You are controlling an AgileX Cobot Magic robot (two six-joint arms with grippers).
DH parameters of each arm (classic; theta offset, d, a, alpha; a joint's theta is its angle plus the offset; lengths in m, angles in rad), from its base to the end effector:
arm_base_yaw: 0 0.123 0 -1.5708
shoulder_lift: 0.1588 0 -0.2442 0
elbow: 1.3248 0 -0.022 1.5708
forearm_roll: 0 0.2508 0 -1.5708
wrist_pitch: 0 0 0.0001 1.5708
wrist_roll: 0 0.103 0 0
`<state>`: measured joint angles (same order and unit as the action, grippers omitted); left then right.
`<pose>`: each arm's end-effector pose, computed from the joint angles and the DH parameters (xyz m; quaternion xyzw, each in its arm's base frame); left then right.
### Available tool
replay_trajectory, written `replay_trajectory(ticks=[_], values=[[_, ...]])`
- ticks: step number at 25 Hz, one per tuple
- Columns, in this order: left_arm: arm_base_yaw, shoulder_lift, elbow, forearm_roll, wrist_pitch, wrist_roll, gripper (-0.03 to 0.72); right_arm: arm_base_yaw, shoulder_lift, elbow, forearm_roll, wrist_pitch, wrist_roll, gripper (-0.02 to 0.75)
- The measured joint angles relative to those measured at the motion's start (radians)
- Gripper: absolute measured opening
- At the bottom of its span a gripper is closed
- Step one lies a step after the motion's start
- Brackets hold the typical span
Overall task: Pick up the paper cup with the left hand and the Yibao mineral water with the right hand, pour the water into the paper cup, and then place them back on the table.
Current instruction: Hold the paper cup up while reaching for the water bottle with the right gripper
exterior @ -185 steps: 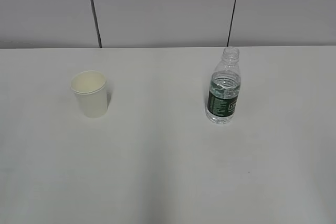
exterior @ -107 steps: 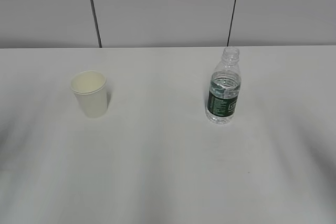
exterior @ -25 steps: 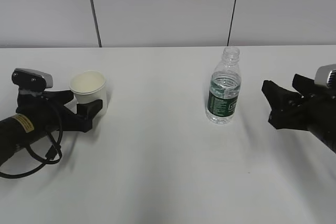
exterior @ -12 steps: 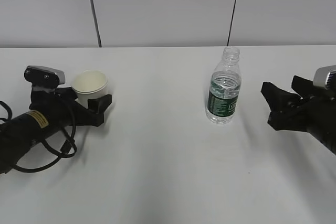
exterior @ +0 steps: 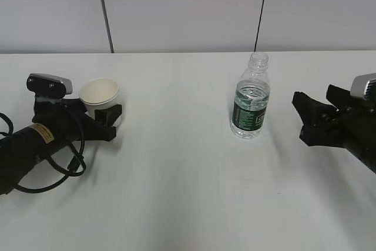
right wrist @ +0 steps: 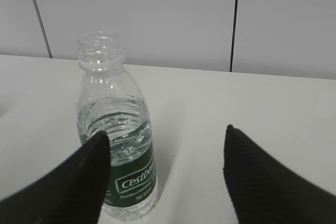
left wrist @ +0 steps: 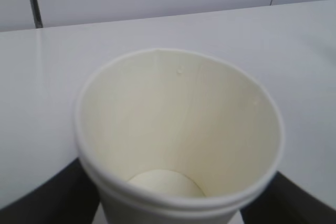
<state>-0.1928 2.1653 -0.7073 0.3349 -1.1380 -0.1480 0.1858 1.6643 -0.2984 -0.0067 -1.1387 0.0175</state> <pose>0.3215 -0.0941 0.0348 0.1660 0.7699 -0.1779 0.5899 0.2517 0.0479 0.1112 -0.0665 0.7519 0.0679 0.6524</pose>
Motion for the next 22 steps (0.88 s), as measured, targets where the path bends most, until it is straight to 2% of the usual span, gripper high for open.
replay_trajectory(ticks=[10, 12, 17, 22], values=[[0.000, 0.000, 0.000, 0.015, -0.001, 0.001, 0.458, 0.000, 0.081, -0.002, -0.016, -0.001, 0.010, 0.498], [0.000, 0.000, 0.000, 0.019, -0.001, 0.001, 0.456, 0.000, 0.106, -0.018, -0.073, -0.001, 0.028, 0.515], [0.000, 0.000, 0.000, 0.023, -0.002, 0.001, 0.454, 0.000, 0.191, -0.075, -0.126, -0.004, 0.093, 0.647], [0.000, 0.000, 0.000, 0.026, -0.002, 0.001, 0.454, 0.000, 0.289, -0.136, -0.144, -0.004, 0.108, 0.669]])
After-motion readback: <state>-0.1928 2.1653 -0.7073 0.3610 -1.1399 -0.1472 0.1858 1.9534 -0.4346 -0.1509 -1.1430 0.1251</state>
